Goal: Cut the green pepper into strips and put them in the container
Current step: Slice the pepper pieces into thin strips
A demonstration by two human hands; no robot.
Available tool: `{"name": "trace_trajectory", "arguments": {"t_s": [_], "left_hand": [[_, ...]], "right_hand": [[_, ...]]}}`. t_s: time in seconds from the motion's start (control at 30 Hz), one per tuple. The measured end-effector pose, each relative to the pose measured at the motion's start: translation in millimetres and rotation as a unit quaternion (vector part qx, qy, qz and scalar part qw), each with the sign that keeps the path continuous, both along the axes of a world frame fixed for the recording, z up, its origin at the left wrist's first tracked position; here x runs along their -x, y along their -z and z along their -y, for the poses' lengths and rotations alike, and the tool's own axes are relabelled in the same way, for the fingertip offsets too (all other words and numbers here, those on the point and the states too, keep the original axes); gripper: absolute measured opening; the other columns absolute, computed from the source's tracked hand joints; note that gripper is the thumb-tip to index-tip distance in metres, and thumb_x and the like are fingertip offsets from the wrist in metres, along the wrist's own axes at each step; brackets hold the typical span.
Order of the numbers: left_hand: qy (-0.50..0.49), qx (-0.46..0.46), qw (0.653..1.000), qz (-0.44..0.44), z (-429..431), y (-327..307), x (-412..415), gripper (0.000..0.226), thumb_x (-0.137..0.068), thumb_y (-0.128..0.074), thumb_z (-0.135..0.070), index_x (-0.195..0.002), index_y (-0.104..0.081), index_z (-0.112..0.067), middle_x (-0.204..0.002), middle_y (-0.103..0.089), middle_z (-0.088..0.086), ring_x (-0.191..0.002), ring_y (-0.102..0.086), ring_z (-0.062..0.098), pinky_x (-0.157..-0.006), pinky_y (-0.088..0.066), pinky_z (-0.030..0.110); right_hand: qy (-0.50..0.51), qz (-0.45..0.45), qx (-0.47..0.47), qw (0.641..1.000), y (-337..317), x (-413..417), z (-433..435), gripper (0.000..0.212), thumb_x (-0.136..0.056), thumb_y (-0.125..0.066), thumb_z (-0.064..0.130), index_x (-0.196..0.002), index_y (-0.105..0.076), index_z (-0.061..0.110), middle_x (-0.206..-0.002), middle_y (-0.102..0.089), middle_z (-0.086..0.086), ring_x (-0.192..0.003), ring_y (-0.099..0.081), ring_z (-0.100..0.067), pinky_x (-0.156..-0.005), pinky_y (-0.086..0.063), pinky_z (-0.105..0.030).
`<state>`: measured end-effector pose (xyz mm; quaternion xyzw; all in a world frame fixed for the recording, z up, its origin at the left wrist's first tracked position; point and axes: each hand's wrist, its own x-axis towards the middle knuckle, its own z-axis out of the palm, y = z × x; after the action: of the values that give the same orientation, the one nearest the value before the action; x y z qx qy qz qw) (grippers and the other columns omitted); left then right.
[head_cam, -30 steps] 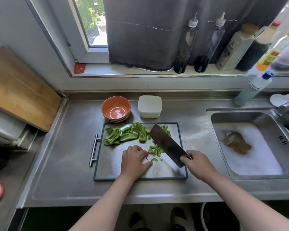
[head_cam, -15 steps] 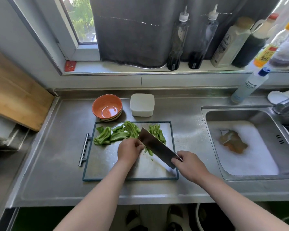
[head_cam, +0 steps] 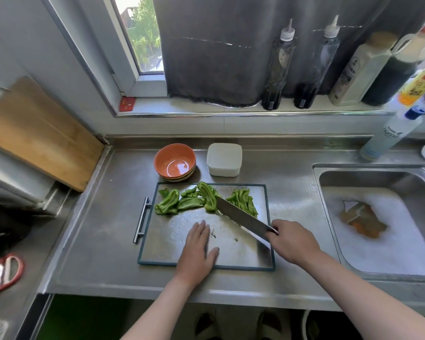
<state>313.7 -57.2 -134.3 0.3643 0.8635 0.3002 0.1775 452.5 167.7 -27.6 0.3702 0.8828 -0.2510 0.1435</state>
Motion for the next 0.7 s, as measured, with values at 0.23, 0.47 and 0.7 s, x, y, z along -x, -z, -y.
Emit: {"name": "trace_trajectory", "arguments": {"t_s": [0.23,0.47,0.7], "left_hand": [[0.215,0.023,0.976,0.006,-62.1,-0.5,-50.5,0.062,-0.101,-0.049,-0.035,-0.155,-0.028,-0.013,-0.164,-0.017,-0.003,-0.151,-0.005,0.007,-0.122,-0.004,0.021],[0.014,-0.106,0.994,-0.024,-63.0,-14.3,-2.4,0.027,-0.088,-0.057,-0.001,-0.106,-0.073,-0.013,-0.105,-0.069,-0.001,-0.101,-0.059,0.014,-0.094,-0.045,0.018],[-0.093,-0.078,0.982,-0.144,-57.4,-34.2,78.7,0.035,-0.08,-0.063,0.011,-0.106,-0.074,-0.008,-0.102,-0.065,0.005,-0.101,-0.056,0.025,-0.087,-0.049,0.035]], "right_hand": [[0.025,-0.023,0.003,0.999,2.0,5.0,1.4,0.032,-0.095,-0.053,0.044,-0.071,-0.05,0.023,-0.071,-0.059,0.005,-0.069,-0.056,-0.02,-0.053,-0.033,-0.032],[0.048,-0.05,0.012,0.998,-5.7,11.4,-1.3,0.037,-0.097,-0.054,0.049,-0.07,-0.051,0.023,-0.068,-0.06,0.005,-0.062,-0.055,-0.017,-0.052,-0.033,-0.029],[0.076,-0.056,0.011,0.996,-8.4,36.9,6.1,0.031,-0.096,-0.053,0.041,-0.073,-0.054,0.021,-0.071,-0.061,0.003,-0.065,-0.056,-0.019,-0.053,-0.035,-0.03]]}}
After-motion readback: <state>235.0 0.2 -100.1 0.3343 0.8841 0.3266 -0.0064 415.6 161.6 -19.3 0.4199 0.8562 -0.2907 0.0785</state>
